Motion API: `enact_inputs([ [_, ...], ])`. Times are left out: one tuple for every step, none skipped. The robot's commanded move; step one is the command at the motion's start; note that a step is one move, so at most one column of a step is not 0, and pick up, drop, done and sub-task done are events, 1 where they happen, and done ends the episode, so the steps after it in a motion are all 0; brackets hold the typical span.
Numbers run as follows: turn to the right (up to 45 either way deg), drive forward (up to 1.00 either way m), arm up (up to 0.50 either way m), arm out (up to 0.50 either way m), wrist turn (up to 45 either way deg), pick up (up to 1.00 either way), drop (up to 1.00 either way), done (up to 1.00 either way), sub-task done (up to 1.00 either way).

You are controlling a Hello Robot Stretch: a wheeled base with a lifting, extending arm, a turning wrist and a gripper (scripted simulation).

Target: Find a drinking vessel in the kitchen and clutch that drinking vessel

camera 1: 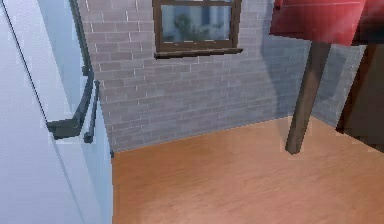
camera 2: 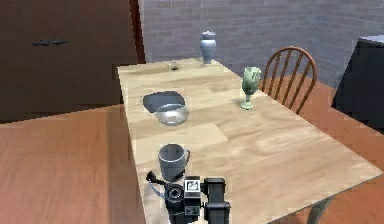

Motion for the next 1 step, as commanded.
enact_inputs([
  [0.0, 0.00, 0.00, 0.00, 0.0, 0.00, 0.00, 1.00, 0.00],
])
